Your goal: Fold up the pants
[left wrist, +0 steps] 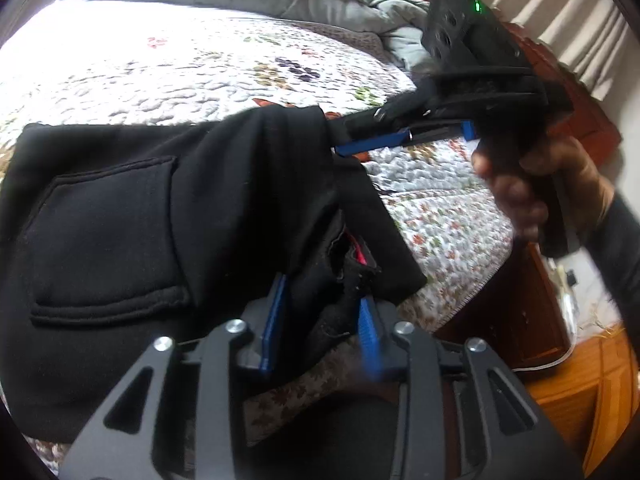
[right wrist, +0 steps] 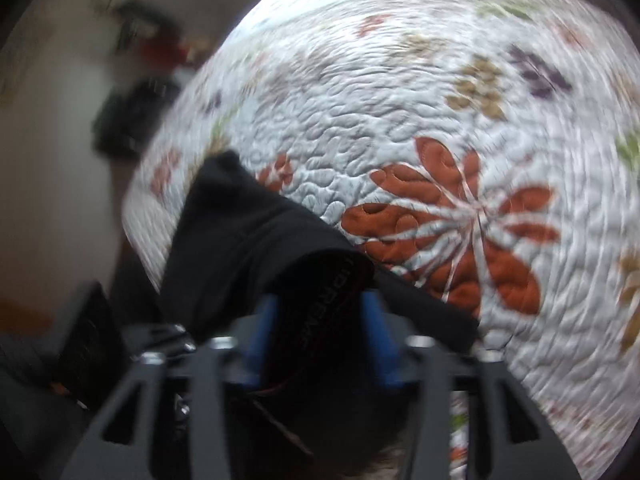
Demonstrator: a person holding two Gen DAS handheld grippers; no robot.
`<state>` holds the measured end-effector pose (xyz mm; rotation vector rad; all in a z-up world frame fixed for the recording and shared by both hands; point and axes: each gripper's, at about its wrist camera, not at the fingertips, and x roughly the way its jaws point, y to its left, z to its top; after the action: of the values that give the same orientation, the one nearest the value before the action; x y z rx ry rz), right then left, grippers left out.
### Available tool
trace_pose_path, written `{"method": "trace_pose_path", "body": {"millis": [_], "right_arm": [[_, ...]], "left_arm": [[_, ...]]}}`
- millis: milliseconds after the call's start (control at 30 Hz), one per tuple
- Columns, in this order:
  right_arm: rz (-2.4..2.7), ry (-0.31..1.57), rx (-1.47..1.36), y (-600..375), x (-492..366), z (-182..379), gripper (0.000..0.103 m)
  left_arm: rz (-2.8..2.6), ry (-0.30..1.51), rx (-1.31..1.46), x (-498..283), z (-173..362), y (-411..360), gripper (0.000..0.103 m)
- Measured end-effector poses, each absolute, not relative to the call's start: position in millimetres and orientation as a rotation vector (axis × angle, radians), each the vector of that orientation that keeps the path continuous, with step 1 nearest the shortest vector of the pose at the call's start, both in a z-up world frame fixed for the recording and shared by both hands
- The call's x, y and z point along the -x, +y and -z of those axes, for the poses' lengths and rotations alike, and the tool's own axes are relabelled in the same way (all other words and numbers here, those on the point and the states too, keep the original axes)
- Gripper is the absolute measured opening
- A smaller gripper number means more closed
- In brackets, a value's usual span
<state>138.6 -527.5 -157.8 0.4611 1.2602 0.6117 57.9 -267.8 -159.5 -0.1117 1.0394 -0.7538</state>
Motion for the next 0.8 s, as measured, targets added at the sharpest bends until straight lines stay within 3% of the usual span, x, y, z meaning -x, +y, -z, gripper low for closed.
{"method": "trace_pose_path", "body": {"millis": [100,233,433,533,633,800], "right_arm": [[-0.641,1.233,-0.704,-540.9,-120.4,171.0,0.069],[-0.637,1.185,-0.829,-545.5,-100.3,178.7,0.076],[-0.652,1.207,-0.92,-534.6,-87.1,197.6,0.082],[-0.626,1.226,-0.901,-523.3,-90.6,206.0,0.083],[-0.62,1.226,-0.91,-513.1,-97.6,211.9,0.091],[-0.634,1.198,-0.922,-499.0,-103.2,214.2,0.093]], "left_arm": [[0.82,1.045,0.159,-56.4,158.0,-255.0,0.05],[0.871,1.035,0.237,-51.1,148.3,-236.5,0.068],[0.871,1.001,0.282,-51.4,133.9,-204.2,0.083],[0.818,0.978,0.308,-62.6,133.1,-175.5,0.084],[0.793,1.0,0.36,-79.4,138.5,-153.4,0.084],[0.825,1.016,0.471,-95.4,146.8,-126.9,0.084]]}}
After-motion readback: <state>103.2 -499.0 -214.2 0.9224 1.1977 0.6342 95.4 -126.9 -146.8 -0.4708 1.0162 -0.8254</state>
